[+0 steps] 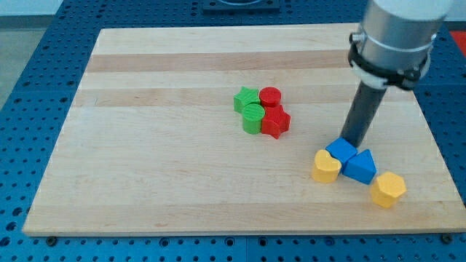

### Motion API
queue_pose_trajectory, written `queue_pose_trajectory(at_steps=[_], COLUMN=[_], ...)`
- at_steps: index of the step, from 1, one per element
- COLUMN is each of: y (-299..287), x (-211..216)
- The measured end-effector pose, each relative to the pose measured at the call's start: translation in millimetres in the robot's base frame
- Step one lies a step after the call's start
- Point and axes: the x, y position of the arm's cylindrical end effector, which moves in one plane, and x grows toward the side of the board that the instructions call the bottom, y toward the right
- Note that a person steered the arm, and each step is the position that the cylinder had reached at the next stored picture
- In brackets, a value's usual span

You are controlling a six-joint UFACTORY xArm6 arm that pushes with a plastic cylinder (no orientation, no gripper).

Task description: Separate the green circle from the red star

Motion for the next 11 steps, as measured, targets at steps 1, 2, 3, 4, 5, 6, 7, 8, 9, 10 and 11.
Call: queue_pose_trajectory(at_steps=[1,2,3,4,5,6,7,8,9,10,11], y=[-48.3,-87.2,-117.6,-134.5,-139.3,-136.6,-131.1,-130.7,-117.7,-119.1,-121.6], x=[2.7,11.1,22.1,16.4,-15.3,-15.7,-18.8,-15.3,-18.1,-51.0,-58.8])
